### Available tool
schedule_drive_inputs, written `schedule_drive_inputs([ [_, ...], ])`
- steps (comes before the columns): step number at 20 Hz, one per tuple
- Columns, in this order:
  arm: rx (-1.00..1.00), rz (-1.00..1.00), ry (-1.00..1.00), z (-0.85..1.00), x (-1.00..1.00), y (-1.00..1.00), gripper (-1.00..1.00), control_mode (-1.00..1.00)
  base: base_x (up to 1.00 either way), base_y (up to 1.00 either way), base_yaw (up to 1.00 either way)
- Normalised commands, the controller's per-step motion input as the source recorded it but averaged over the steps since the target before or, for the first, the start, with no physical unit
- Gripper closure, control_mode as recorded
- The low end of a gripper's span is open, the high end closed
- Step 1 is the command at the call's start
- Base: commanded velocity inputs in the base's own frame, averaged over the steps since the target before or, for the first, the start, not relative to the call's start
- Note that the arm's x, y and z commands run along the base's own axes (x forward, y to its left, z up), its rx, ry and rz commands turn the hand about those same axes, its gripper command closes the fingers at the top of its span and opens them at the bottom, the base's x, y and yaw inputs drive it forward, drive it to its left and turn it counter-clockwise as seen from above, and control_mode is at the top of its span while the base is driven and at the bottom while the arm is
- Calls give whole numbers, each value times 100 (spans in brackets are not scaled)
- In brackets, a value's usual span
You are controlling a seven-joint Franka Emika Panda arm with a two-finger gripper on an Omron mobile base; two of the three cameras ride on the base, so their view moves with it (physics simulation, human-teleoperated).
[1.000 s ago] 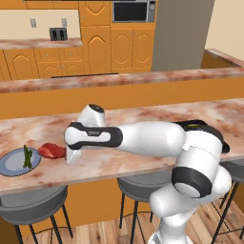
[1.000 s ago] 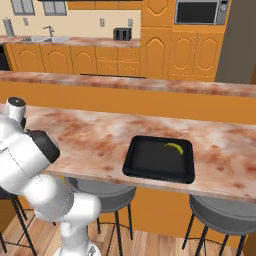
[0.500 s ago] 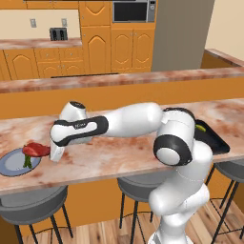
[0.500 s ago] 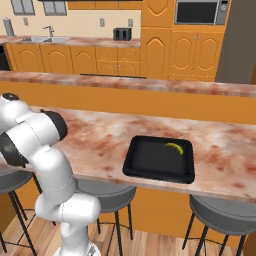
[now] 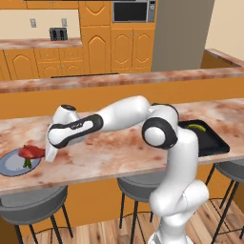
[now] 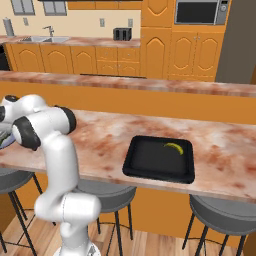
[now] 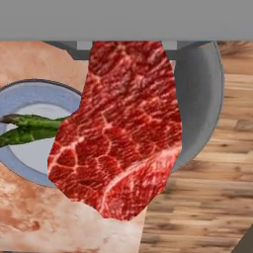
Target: Create a steak meal by picking up the steak and asparagus from the tray and placing them on the plate. Leave the banana on the tray.
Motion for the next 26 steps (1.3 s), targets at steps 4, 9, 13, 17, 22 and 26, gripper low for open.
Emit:
schedule_drive_inputs([
  [4, -2, 0, 0, -32, 20, 26, 100, -100, 0, 0, 0],
  [9, -1, 0, 0, -19, 28, 26, 100, -100, 0, 0, 0],
  [13, -1, 0, 0, -18, 32, 29, 100, -100, 0, 0, 0],
  [17, -2, 0, 0, -12, 36, 34, 100, -100, 0, 0, 0],
  [22, -2, 0, 0, -7, 37, 32, 100, -100, 0, 0, 0],
  [26, -2, 0, 0, -10, 27, 29, -100, -100, 0, 0, 0],
])
